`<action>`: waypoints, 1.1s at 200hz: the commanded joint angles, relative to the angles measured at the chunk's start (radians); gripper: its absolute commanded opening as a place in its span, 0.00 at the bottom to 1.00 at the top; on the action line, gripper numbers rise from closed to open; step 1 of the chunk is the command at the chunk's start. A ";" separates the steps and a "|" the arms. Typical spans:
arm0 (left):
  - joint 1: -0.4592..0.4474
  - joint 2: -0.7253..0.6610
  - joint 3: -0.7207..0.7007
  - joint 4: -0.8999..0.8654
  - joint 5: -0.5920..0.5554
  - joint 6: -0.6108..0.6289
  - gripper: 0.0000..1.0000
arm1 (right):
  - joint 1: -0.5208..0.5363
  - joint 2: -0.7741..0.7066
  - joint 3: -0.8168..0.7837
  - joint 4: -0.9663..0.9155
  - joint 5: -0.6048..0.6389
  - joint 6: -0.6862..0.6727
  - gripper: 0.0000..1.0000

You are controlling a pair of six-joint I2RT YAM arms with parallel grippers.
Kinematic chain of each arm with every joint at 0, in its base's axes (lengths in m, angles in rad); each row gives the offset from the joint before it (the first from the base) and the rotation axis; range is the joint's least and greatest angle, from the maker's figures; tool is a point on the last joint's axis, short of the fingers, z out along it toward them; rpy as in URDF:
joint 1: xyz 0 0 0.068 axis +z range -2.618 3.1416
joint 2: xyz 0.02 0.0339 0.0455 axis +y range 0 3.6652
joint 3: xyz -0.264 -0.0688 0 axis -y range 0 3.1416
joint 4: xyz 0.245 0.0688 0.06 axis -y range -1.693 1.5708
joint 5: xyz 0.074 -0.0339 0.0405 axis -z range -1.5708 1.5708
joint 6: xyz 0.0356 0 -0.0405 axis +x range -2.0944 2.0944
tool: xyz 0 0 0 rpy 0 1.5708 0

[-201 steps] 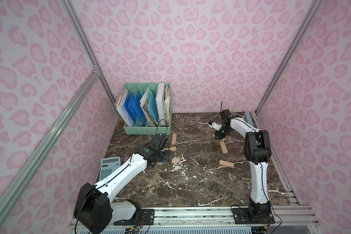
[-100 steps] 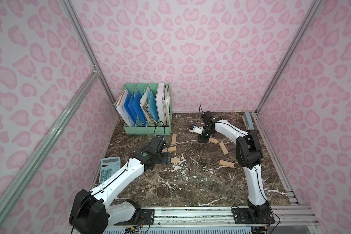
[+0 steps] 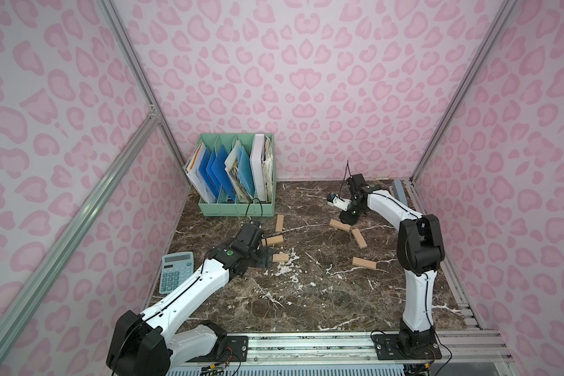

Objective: Assemble the number 6 with building blocks
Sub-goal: Pick up the building block from the center of the board.

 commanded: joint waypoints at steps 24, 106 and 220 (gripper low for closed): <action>0.002 0.017 0.023 0.005 -0.002 0.004 0.91 | 0.000 0.030 0.019 0.001 -0.070 -0.015 0.54; 0.002 0.026 0.038 -0.047 -0.062 -0.031 0.91 | 0.016 0.102 0.039 -0.012 -0.075 -0.017 0.53; 0.006 0.068 0.065 -0.014 -0.055 -0.017 0.91 | 0.046 0.147 0.052 -0.024 -0.106 -0.020 0.01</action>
